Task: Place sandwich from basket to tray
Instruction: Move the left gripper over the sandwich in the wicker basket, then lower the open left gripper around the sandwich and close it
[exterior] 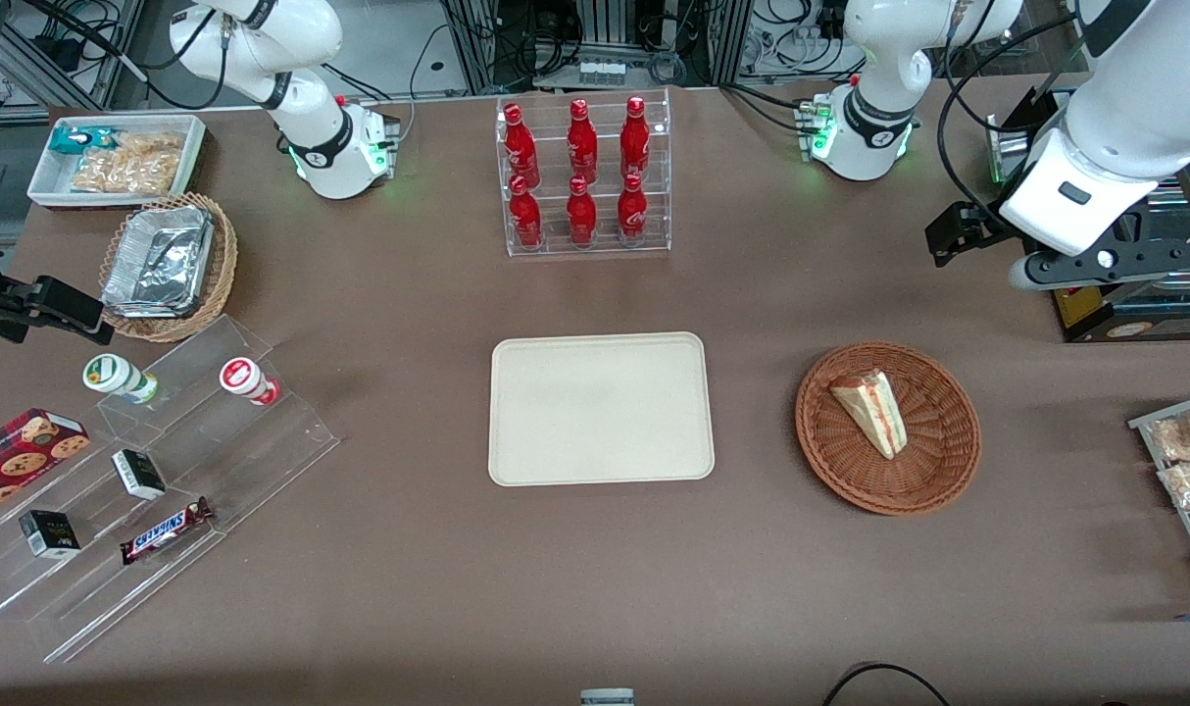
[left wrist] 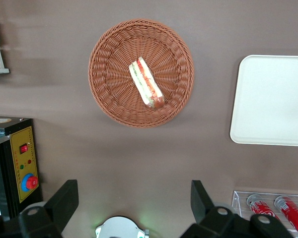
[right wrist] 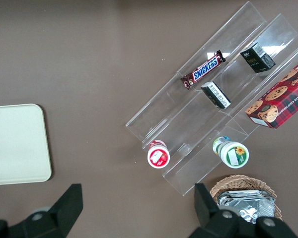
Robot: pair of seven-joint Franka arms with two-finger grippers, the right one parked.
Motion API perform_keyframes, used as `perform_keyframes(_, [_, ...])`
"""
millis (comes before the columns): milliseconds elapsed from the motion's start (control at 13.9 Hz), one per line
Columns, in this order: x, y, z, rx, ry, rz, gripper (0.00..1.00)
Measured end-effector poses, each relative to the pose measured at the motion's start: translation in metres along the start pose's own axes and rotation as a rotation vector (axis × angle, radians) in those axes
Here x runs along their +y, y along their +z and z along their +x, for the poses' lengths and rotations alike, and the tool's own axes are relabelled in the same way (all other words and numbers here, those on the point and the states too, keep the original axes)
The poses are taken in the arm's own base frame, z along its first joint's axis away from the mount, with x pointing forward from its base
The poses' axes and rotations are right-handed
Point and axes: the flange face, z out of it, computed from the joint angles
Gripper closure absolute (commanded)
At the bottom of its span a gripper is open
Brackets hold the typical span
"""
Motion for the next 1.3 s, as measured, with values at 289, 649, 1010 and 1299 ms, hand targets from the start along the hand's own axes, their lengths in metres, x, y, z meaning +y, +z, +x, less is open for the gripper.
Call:
perform_keyframes(289, [-0.001,0.002,0.001,-0.005,0.002,0.001,0.0])
perform_keyframes(649, [-0.015,0.054,0.027,-0.112,-0.024,0.01,0.0])
perform_keyframes(1010, [-0.04,0.159,0.096,-0.154,-0.195,-0.027,0.0])
perform_keyframes(1299, [-0.024,0.25,0.107,-0.102,-0.433,-0.05,0.0])
